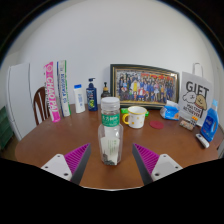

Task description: Pour water

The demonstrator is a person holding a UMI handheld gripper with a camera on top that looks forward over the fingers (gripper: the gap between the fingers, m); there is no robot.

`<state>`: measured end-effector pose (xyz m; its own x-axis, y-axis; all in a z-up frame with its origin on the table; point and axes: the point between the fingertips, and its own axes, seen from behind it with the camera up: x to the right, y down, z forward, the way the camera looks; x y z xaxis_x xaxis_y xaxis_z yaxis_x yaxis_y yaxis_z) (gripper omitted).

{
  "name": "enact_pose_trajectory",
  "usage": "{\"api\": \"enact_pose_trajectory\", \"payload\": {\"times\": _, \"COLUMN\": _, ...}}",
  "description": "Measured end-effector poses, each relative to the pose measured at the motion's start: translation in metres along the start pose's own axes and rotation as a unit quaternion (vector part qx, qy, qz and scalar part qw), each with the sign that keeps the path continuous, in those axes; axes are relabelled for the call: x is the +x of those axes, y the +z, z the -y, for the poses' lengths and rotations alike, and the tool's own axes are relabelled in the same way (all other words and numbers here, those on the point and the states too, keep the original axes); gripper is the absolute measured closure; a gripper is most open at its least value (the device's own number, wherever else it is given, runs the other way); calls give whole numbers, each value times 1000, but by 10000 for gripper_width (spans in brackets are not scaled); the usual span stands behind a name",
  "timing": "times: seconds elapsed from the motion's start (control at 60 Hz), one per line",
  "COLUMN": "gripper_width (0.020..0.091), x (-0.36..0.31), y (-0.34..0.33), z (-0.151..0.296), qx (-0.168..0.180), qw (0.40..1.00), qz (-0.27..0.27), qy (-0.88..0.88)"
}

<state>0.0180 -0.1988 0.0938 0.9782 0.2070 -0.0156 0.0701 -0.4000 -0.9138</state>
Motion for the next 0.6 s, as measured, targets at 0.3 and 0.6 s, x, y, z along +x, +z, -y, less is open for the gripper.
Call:
{"api": "enact_pose_trajectory", "payload": {"times": 0.3, "gripper_width": 551, "x": 0, "y": 80, "z": 5, "qx": 52, "qw": 998, "qz": -25, "qy": 6}}
{"api": "enact_pose_trajectory", "payload": {"times": 0.6, "gripper_width": 680, "x": -8, "y": 82, "z": 19, "qx": 46, "qw": 997, "qz": -42, "qy": -34}}
